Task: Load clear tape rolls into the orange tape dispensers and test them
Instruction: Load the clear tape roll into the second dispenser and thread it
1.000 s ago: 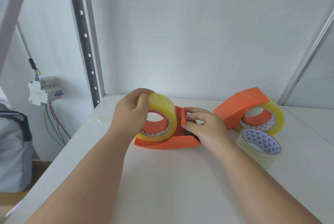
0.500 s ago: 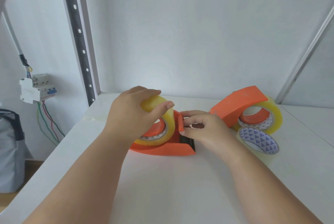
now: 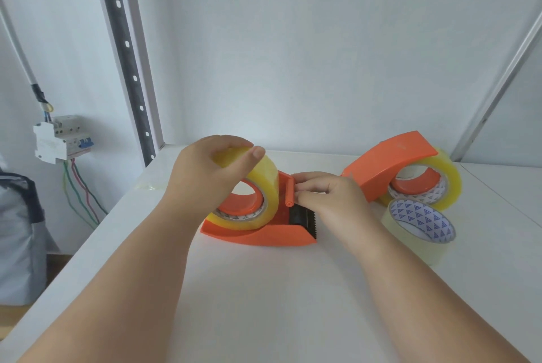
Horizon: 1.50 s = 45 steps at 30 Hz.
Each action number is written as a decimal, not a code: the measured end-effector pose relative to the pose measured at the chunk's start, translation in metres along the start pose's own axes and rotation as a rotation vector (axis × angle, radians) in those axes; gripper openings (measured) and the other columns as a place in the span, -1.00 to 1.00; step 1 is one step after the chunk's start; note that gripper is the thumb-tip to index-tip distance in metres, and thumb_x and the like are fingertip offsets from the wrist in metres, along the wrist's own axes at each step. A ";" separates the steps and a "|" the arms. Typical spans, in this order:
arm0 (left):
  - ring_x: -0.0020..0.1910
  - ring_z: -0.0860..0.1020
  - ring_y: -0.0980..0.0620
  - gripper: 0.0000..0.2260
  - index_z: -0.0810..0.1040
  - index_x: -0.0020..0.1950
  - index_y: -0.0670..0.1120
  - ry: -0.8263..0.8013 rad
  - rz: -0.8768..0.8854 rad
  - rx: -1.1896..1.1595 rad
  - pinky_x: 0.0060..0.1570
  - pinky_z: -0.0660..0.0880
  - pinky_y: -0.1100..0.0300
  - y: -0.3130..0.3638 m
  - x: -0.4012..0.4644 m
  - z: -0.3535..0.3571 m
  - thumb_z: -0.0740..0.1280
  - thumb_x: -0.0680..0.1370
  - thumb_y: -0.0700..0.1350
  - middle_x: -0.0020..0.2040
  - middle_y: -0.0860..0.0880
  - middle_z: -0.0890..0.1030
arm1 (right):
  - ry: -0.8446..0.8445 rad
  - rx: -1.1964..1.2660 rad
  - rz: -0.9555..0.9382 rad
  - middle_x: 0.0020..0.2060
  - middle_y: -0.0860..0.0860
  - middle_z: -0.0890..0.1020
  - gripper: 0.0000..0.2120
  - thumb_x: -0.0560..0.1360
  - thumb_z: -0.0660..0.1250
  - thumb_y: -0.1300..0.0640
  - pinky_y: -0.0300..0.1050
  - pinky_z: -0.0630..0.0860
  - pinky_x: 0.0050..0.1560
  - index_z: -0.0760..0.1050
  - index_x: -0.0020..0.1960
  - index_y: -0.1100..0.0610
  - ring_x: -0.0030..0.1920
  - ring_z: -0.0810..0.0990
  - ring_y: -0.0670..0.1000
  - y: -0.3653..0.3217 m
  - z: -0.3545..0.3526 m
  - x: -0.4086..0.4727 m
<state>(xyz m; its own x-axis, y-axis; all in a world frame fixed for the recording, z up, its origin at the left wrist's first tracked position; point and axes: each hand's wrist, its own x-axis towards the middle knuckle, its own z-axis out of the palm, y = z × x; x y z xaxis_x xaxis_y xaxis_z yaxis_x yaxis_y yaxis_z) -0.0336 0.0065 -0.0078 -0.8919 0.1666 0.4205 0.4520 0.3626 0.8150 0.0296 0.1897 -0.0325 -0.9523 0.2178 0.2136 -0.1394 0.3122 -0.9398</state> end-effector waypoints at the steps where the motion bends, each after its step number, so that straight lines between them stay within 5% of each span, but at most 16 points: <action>1: -0.05 0.51 0.39 -0.81 0.65 -0.04 0.10 0.002 -0.002 -0.005 -0.11 0.41 0.40 0.000 0.000 0.000 0.37 0.45 0.15 -0.10 0.25 0.63 | 0.012 -0.010 0.000 -0.06 -0.13 0.70 -0.85 0.39 0.38 0.35 -0.31 0.53 0.04 0.71 -0.19 0.18 -0.01 0.65 -0.17 0.000 0.000 0.000; 8: -0.03 0.53 0.33 -0.72 0.64 -0.02 0.13 0.044 0.030 0.066 -0.08 0.42 0.39 0.000 0.001 0.005 0.34 0.41 0.25 -0.09 0.25 0.63 | 0.086 -0.195 -0.086 -0.18 -0.30 0.65 -0.80 0.41 0.39 0.28 -0.48 0.43 -0.17 0.66 -0.32 0.05 -0.10 0.60 -0.30 0.002 0.001 0.000; 12: -0.03 0.53 0.27 -0.64 0.64 0.01 0.13 0.060 0.052 0.115 -0.04 0.41 0.40 0.000 0.001 0.007 0.26 0.37 0.28 -0.06 0.21 0.62 | 0.081 -0.442 -0.180 -0.06 -0.20 0.62 -0.83 0.46 0.30 0.25 -0.38 0.38 -0.11 0.61 -0.25 0.09 -0.02 0.53 -0.21 0.005 0.002 0.002; 16: -0.04 0.50 0.27 -0.63 0.63 0.04 0.12 0.050 0.081 0.139 -0.08 0.33 0.47 0.001 0.000 0.005 0.24 0.39 0.28 -0.04 0.22 0.60 | 0.015 -0.616 -0.217 0.00 -0.09 0.54 -0.80 0.54 0.20 0.23 -0.51 0.30 -0.04 0.50 -0.20 0.05 0.03 0.43 -0.17 0.007 0.000 0.002; 24: 0.01 0.53 0.28 -0.84 0.62 0.05 0.14 0.028 0.032 0.039 -0.03 0.37 0.41 -0.002 0.001 -0.003 0.30 0.53 0.06 -0.03 0.28 0.60 | -0.008 -0.587 -0.160 -0.05 -0.08 0.52 -0.87 0.59 0.15 0.18 -0.35 0.33 -0.16 0.46 -0.06 0.06 -0.10 0.46 -0.13 0.005 -0.006 0.002; 29: -0.03 0.51 0.35 -0.71 0.63 0.07 0.10 0.044 0.081 0.024 -0.13 0.37 0.53 -0.001 0.000 -0.005 0.18 0.52 -0.15 -0.01 0.26 0.60 | -0.004 -0.529 -0.107 -0.23 -0.15 0.50 -0.84 0.61 0.14 0.15 -0.40 0.30 -0.29 0.48 -0.04 0.09 -0.28 0.43 -0.20 0.001 -0.007 0.002; 37: -0.29 0.45 0.31 -0.62 0.61 0.00 -0.05 0.076 0.181 0.175 -0.38 0.29 0.46 -0.002 0.001 -0.004 0.02 0.43 -0.13 -0.28 0.11 0.52 | 0.071 -0.618 -0.230 -0.07 -0.04 0.46 -0.85 0.56 0.13 0.29 -0.45 0.27 -0.10 0.41 -0.10 0.10 -0.04 0.37 -0.08 0.006 -0.006 0.005; 45: -0.40 0.47 0.18 -0.65 0.52 0.13 0.06 0.049 -0.027 0.064 -0.47 0.38 0.42 -0.005 0.000 -0.013 0.07 0.51 -0.24 -0.17 0.20 0.59 | 0.155 -0.661 -0.175 -0.13 -0.08 0.45 -0.84 0.57 0.13 0.26 0.04 0.40 0.11 0.42 -0.11 0.08 -0.02 0.45 0.01 0.012 -0.027 0.007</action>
<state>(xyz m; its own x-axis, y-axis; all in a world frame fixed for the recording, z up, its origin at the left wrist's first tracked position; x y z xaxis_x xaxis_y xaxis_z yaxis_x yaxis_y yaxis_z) -0.0354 -0.0074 -0.0066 -0.9010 0.1115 0.4193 0.4246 0.4249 0.7995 0.0286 0.2201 -0.0354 -0.8743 0.2274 0.4289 -0.0457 0.8410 -0.5391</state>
